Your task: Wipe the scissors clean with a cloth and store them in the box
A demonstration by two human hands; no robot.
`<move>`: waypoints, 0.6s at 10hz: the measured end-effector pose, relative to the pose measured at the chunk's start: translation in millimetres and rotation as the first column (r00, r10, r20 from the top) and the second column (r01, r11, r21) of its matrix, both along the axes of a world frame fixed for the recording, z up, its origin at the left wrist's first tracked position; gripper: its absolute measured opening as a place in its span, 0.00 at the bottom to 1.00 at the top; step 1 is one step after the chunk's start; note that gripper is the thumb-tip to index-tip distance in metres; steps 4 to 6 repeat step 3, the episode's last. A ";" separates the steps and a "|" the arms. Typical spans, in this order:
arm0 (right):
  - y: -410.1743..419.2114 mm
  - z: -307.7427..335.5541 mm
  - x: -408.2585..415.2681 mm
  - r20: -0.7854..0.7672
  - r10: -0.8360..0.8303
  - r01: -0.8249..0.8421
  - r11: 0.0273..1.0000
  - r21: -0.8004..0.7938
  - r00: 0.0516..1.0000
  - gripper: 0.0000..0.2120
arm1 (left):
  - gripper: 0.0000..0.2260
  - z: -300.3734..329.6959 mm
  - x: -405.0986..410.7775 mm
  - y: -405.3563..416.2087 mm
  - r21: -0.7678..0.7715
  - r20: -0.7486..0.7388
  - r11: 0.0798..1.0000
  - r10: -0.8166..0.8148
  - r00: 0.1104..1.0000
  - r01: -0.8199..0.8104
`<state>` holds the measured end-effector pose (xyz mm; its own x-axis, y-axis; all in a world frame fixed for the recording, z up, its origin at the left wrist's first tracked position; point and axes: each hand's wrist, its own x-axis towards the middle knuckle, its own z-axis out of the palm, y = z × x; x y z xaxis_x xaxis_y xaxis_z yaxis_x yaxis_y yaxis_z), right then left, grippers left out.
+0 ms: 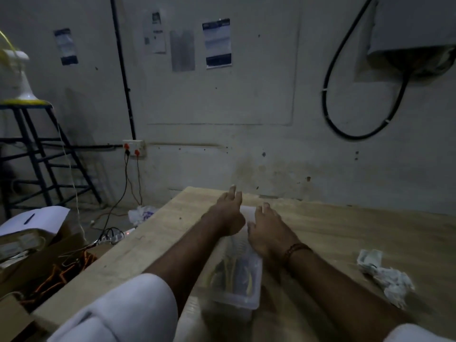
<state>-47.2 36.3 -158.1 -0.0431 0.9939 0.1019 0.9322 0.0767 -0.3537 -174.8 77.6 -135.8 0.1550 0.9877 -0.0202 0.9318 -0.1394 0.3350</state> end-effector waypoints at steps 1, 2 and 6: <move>12.7 -4.1 7.0 -0.011 0.089 -0.090 0.993 -0.080 0.996 0.35 | 0.34 -1.8 4.8 22.2 -0.055 -0.049 0.998 0.004 0.999 -0.007; 11.0 -1.4 7.7 0.049 0.126 -0.123 0.991 -0.061 0.991 0.36 | 0.34 0.8 4.0 37.5 -0.007 -0.137 1.000 -0.017 0.990 0.016; 7.0 12.3 4.4 -0.017 0.060 -0.062 0.985 -0.159 0.998 0.37 | 0.27 25.4 3.9 51.6 -0.146 -0.214 0.989 -0.050 0.975 0.018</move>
